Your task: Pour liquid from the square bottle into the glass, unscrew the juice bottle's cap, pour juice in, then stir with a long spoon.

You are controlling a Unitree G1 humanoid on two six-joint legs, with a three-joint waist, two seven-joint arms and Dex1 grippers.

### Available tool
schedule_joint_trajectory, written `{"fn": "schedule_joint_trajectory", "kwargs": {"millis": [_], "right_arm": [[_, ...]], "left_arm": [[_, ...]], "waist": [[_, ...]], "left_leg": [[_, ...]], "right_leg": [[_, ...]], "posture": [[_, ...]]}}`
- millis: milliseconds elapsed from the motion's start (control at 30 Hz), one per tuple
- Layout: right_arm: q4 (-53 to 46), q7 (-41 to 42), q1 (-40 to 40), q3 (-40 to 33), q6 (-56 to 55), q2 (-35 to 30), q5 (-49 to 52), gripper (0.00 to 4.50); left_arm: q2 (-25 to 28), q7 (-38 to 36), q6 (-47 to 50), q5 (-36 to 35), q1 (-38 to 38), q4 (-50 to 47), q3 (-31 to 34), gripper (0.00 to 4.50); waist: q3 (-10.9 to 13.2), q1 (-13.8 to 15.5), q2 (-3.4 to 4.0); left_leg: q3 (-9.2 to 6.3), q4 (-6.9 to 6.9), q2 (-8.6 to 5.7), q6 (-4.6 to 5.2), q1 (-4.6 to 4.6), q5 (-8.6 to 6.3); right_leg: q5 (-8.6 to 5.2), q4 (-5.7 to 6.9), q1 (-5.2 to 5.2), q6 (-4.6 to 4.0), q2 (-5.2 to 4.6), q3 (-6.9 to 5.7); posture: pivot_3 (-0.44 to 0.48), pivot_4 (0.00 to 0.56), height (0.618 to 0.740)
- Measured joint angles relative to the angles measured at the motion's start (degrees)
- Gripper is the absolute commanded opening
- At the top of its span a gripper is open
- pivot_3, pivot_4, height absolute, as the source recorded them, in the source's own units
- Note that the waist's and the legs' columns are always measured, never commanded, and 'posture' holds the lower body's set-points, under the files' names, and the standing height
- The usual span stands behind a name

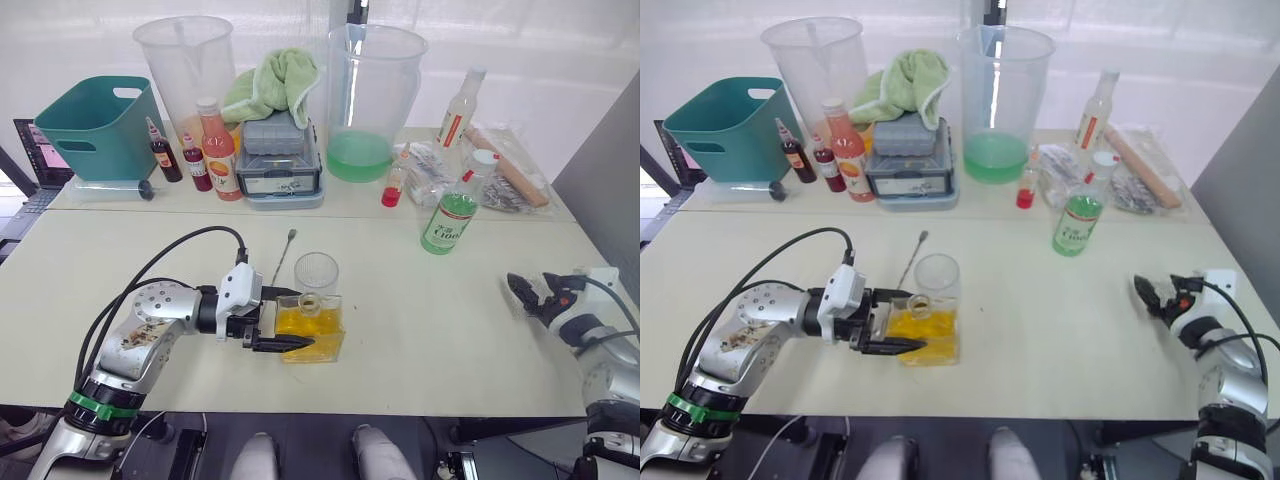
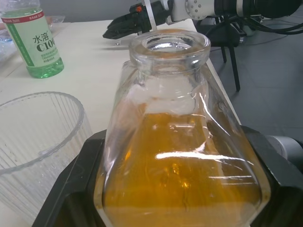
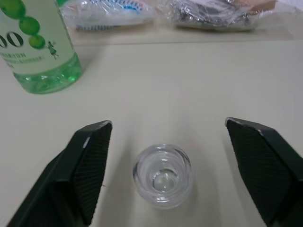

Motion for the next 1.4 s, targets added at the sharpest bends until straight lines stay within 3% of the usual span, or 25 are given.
{"fn": "schedule_joint_trajectory", "kwargs": {"millis": [200,600,767,933,1133,1300,1400], "right_arm": [[-9.4,3.6,1.9,-1.7,3.8,-3.7,3.6,4.46],[-39.1,18.9,13.2,-1.4,32.0,-16.8,21.5,4.46],[-48.1,22.6,8.5,1.1,40.2,-20.4,29.5,4.46],[-50.1,25.1,2.9,7.3,43.7,-20.6,31.5,4.46],[-49.1,29.8,-2.6,12.6,44.4,-21.3,31.3,4.46],[-45.7,33.3,-6.4,16.6,43.8,-21.3,28.9,4.46],[-44.3,34.5,-7.2,18.1,43.5,-21.0,27.9,4.46]], "left_arm": [[0.3,0.1,0.5,-0.1,0.4,-1.1,0.3,2.8],[0.6,1.0,2.7,-1.3,0.9,-2.0,1.0,2.8],[2.1,1.9,4.7,-2.4,2.4,-4.4,2.0,2.8],[4.4,3.3,8.0,-4.7,6.4,-9.7,4.7,2.8],[7.3,6.2,14.0,-11.3,13.7,-16.4,12.8,2.8],[12.7,7.7,19.7,-19.4,17.5,-19.8,26.4,2.8],[14.2,7.6,20.3,-20.8,17.4,-18.1,31.5,2.8]], "waist": [[0.0,0.0,0.01],[0.0,0.0,0.03],[0.1,-0.5,-0.01],[0.1,-0.3,-0.06],[0.2,0.2,-0.1],[0.2,0.2,-0.14],[0.3,0.3,-0.13]], "left_leg": [[-0.01,-0.04,0.0,0.01,0.0,-0.01],[-0.01,-0.04,0.01,0.01,-0.07,-0.01],[-0.01,-0.07,0.08,0.02,-0.07,-0.02],[0.0,-0.07,0.08,0.07,-0.23,-0.06],[0.01,-0.07,0.09,0.1,-0.55,-0.07],[0.03,-0.02,0.1,0.1,-0.82,-0.06],[0.05,-0.02,0.1,0.1,-0.82,-0.06]], "right_leg": [[0.0,-0.01,-0.01,0.0,0.01,0.0],[-0.01,-0.03,-0.08,0.01,0.01,0.0],[-0.02,-0.04,-0.11,0.0,0.06,0.0],[-0.02,-0.12,-0.24,0.0,0.03,-0.01],[-0.01,-0.07,-0.6,0.0,0.03,-0.02],[0.02,0.03,-1.0,-0.02,0.03,-0.04],[0.01,0.02,-1.0,-0.03,0.02,-0.05]], "posture": [[0.0,0.15,0.728],[0.0,0.15,0.728],[0.0,0.15,0.728],[0.0,0.15,0.728],[0.0,0.15,0.728],[0.0,0.15,0.728],[0.0,0.15,0.728]]}}
